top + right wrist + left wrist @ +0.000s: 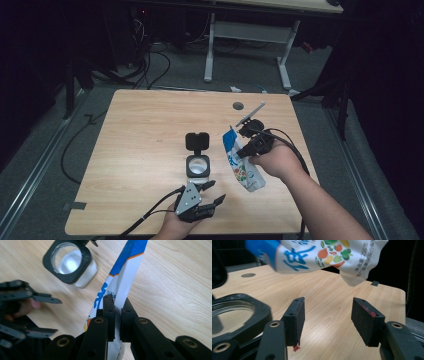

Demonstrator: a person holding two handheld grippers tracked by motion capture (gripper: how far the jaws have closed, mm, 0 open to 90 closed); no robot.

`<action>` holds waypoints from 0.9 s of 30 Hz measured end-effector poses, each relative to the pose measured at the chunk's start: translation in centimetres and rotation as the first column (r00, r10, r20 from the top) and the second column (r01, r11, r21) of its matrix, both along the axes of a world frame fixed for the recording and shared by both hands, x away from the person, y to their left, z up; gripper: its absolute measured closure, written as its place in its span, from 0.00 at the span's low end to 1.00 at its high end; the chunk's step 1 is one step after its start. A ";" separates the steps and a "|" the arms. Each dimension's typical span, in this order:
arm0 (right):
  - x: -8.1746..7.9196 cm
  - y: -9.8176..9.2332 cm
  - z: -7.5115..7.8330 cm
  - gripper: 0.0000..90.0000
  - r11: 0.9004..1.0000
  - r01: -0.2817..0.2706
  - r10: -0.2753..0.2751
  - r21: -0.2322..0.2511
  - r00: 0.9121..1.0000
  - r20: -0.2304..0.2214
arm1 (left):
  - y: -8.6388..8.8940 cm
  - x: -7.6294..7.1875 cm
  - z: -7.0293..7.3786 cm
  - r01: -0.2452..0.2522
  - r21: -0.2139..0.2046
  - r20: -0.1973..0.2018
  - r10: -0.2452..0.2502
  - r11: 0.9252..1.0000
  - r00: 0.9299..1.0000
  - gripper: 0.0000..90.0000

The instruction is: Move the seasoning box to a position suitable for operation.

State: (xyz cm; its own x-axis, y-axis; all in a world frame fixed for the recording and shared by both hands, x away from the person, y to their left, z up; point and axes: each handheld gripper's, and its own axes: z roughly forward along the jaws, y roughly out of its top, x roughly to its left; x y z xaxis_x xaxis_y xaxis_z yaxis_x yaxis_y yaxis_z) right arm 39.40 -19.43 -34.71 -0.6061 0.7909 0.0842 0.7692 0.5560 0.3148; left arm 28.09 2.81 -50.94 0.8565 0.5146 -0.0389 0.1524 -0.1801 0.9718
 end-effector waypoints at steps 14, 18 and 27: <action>-0.8 -3.9 -3.2 0.96 0.996 0.063 -0.071 0.065 0.989 0.131 | 5.2 1.2 0.0 -0.098 0.031 0.006 0.098 0.995 0.995 0.50; -1.6 -5.0 -4.3 0.96 0.992 0.076 -0.094 0.102 0.978 0.189 | 6.9 1.7 0.1 -0.135 0.040 0.006 0.135 0.990 0.991 0.50; -3.7 -8.0 -7.0 0.96 0.972 0.102 -0.175 0.212 0.915 0.363 | 10.8 2.9 0.1 -0.229 0.078 0.018 0.228 0.970 0.973 0.50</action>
State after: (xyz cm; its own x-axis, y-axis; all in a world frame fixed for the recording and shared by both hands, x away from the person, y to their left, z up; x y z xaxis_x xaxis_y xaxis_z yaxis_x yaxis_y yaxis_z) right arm 35.66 -27.39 -41.74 -0.5067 0.8618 0.0235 0.6378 0.3564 0.6828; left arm 31.02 13.64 -50.86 0.7158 0.6981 0.0172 0.1897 -0.2181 0.9573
